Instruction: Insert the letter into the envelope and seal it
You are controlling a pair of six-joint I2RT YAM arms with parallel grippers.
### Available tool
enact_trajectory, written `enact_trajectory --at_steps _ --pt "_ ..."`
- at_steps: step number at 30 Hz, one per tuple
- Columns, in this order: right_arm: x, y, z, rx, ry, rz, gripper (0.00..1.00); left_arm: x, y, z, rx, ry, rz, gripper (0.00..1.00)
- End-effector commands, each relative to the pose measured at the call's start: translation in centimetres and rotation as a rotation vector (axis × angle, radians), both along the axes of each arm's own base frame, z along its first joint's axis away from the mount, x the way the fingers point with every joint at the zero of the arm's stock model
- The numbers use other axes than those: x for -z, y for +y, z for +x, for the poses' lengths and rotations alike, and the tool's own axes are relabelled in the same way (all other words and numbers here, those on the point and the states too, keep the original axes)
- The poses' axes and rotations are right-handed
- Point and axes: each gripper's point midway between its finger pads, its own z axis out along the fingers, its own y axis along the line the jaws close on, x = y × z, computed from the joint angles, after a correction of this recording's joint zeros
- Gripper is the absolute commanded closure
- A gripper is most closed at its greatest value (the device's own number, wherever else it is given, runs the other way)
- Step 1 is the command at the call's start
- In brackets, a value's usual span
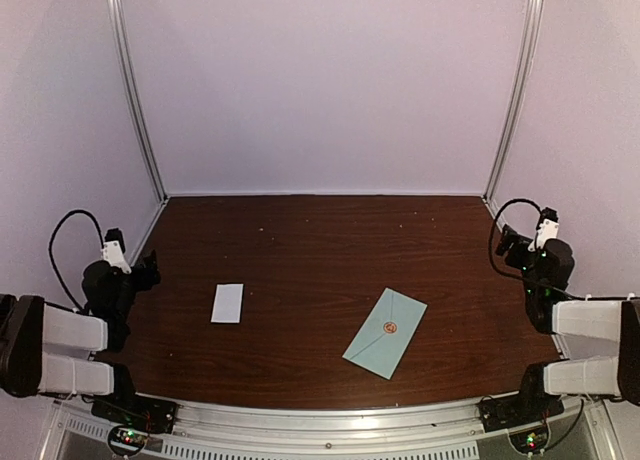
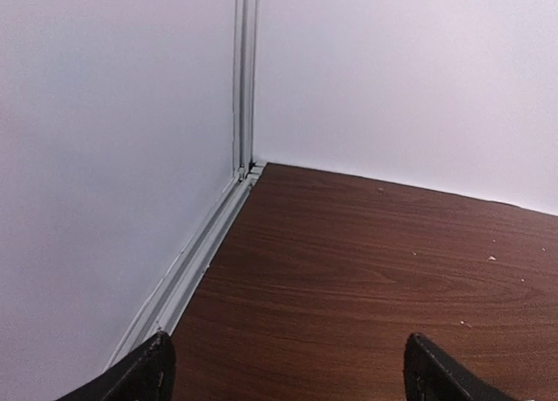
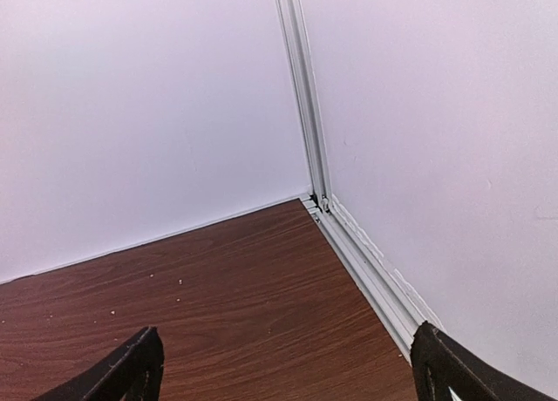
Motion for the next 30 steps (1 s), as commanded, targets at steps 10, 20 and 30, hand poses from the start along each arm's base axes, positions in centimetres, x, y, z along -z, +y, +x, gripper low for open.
enact_trajectory --at_steps 10,20,30 --pt "2.3 1.0 1.5 -0.058 -0.106 -0.140 0.00 -2.8 -4.9 2.4 0.258 -0.245 0.213 0.02" --pt "2.8 1.6 2.2 -0.078 -0.095 -0.158 0.00 -1.3 -6.3 5.0 0.354 -0.138 0.241 0.02" --pt "3.0 2.5 2.9 -0.131 -0.081 -0.174 0.00 -1.1 -4.8 5.7 0.267 -0.115 0.201 0.02"
